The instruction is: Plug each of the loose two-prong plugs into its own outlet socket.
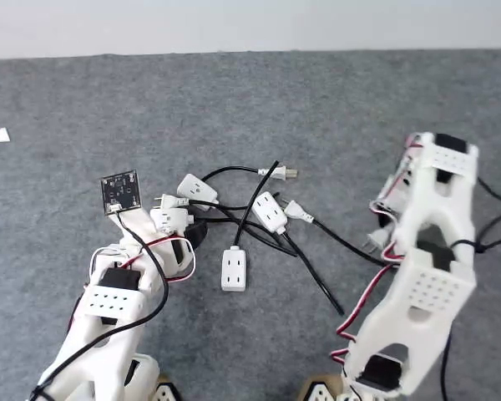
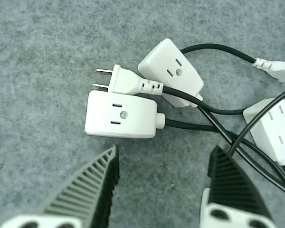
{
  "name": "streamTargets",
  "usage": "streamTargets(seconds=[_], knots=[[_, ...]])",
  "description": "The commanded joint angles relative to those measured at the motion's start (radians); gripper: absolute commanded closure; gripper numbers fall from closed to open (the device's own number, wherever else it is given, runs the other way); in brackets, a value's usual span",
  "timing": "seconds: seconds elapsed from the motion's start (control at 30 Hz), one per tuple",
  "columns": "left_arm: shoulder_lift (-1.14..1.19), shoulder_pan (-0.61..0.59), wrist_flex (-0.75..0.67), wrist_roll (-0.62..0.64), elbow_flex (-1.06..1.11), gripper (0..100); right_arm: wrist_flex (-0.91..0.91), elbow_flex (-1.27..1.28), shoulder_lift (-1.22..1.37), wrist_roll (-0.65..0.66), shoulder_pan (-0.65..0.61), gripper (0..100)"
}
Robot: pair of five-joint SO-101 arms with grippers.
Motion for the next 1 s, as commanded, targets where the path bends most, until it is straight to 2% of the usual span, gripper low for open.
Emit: streamTargets(seconds=[0.0,0.2,0.33,0.5,0.6,0.83,0.97], knots=[[-0.006,0.008,0.000,-0.011,-0.021,72,0.024,-0.061,-0.142,0.163,-0.064,99.1],[-0.006,0.008,0.000,-0.011,-0.021,72,0.021,-0.054,-0.196,0.433,-0.193,99.1],[-0.006,0.008,0.000,-0.011,-0.021,72,-0.021,0.032,-0.166,0.562,-0.263,99.1],[-0.006,0.008,0.000,-0.009,-0.021,72,-0.197,0.152,-0.068,0.672,-0.232,98.7],[-0.006,0.008,0.000,-0.009,-0.021,72,-0.234,0.149,-0.015,0.687,-0.203,97.3],[-0.006,0.008,0.000,-0.009,-0.021,72,-0.182,0.084,-0.022,0.686,-0.269,80.0],[-0.006,0.006,0.000,-0.009,-0.021,72,-0.182,0.068,-0.056,0.644,-0.285,82.4]])
